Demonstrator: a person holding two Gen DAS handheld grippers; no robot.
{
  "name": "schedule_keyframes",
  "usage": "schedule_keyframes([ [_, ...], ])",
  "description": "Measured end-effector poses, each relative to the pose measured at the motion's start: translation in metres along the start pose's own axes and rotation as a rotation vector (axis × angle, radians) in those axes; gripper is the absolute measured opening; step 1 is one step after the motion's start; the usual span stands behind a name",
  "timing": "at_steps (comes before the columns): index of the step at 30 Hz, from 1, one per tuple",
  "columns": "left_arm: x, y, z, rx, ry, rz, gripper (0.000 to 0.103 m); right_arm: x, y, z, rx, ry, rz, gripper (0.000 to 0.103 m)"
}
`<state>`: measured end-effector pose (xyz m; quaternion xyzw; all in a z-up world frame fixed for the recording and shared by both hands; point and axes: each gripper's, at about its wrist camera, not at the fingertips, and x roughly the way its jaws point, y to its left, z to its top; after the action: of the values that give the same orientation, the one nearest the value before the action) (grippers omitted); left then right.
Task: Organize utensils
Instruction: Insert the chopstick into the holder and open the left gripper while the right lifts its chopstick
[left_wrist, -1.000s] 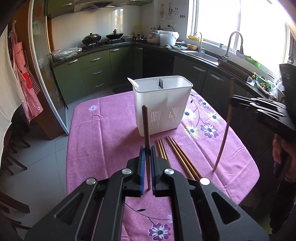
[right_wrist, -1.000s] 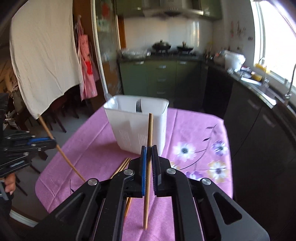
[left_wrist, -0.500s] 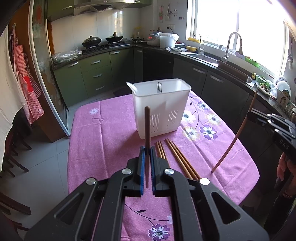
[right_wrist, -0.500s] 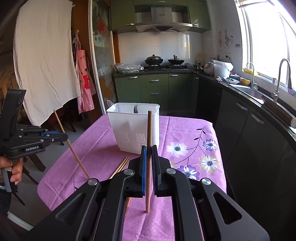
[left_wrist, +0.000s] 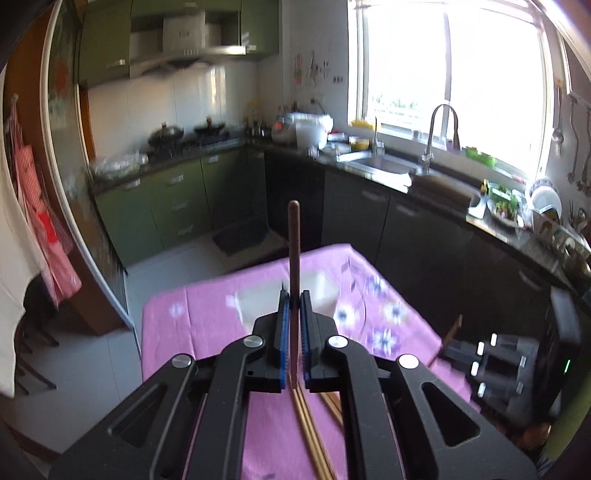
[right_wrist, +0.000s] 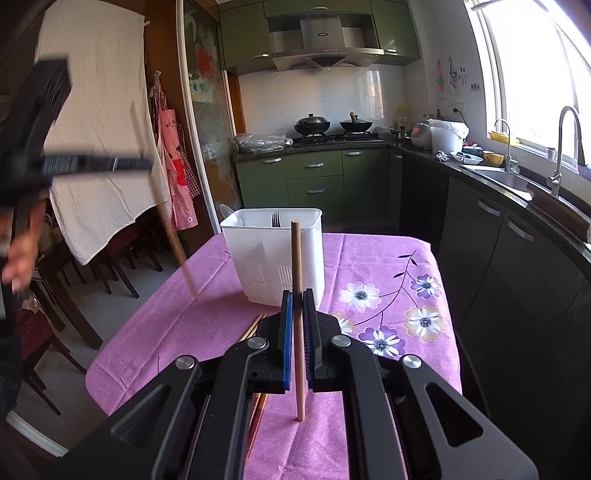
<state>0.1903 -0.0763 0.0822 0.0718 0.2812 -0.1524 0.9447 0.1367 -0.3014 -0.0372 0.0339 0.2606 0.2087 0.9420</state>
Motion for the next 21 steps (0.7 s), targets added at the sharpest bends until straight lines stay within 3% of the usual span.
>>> schedule_keyframes([
  [5, 0.004, -0.006, 0.045, 0.010, -0.076, 0.034, 0.006, -0.002, -0.009, -0.001, 0.018, -0.008, 0.015, 0.006],
  [9, 0.029, -0.003, 0.063, 0.008, -0.090, 0.089, 0.006, -0.003, -0.015, -0.002, 0.035, -0.016, 0.024, 0.006],
  [21, 0.131, 0.027, 0.031, -0.062, 0.073, 0.094, 0.006, -0.002, -0.015, -0.001, 0.036, -0.015, 0.029, 0.006],
])
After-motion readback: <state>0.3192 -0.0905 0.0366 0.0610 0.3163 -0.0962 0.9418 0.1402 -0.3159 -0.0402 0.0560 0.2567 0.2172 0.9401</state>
